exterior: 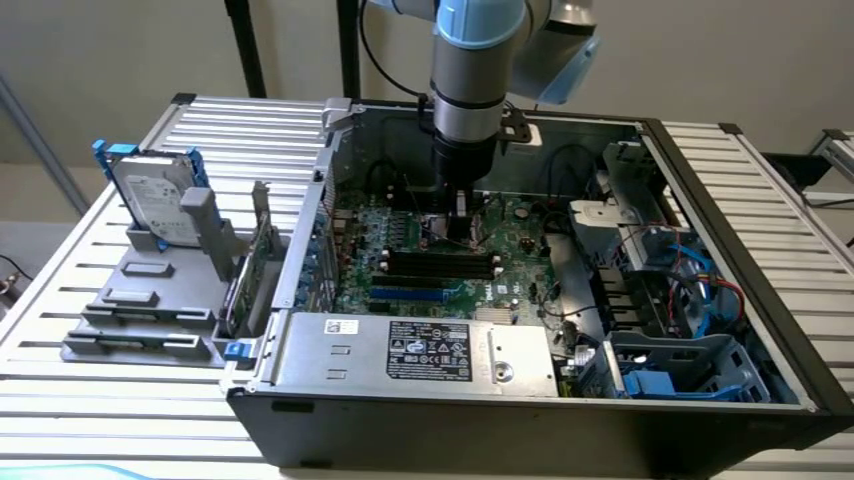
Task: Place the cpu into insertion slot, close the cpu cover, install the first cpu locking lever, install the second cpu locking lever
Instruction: 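Place the cpu into insertion slot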
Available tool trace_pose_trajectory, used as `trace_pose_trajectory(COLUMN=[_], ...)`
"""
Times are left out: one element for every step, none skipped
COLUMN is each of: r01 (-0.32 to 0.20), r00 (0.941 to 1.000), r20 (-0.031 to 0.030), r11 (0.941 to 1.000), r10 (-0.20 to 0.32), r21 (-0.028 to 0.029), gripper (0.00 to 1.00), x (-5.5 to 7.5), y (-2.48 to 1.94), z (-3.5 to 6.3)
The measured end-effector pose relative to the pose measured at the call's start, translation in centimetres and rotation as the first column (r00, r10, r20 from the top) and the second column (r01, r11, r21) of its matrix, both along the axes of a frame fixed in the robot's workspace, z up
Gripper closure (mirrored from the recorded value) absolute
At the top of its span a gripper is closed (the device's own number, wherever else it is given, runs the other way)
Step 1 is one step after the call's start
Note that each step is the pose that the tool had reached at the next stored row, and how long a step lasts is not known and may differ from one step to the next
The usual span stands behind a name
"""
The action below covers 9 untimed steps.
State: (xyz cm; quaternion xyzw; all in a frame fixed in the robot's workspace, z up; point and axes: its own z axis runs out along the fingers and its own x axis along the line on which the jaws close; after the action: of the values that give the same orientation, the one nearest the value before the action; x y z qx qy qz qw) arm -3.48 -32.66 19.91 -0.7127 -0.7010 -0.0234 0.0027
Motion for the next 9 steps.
trace_pose_trajectory(r01=[0.0, 0.0, 0.0, 0.0, 0.0, 0.0, 0.0, 0.0, 0.0], r00=[1.0, 1.0, 1.0, 1.0, 1.0, 1.0, 1.0, 1.0, 1.0], r20=[0.0001, 0.0001, 0.0001, 0.0001, 0.0001, 0.0001, 0.0001, 0.0, 0.0], r11=[1.0, 1.0, 1.0, 1.0, 1.0, 1.0, 1.0, 1.0, 1.0], r10=[0.0, 0.0, 0.0, 0.0, 0.0, 0.0, 0.0, 0.0, 0.0], r21=[-0.0006, -0.0014, -0.0022, -0.003, -0.0037, -0.0043, -0.0048, -0.0052, -0.006], gripper=[0.45, 0.45, 0.45, 0.45, 0.45, 0.45, 0.45, 0.45, 0.45], x=[0.0, 0.0, 0.0, 0.0, 0.0, 0.0, 0.0, 0.0, -0.02], y=[0.0, 0.0, 0.0, 0.0, 0.0, 0.0, 0.0, 0.0, 0.0], z=[-0.01, -0.01, -0.01, -0.02, -0.03, -0.04, -0.05, -0.06, -0.09])
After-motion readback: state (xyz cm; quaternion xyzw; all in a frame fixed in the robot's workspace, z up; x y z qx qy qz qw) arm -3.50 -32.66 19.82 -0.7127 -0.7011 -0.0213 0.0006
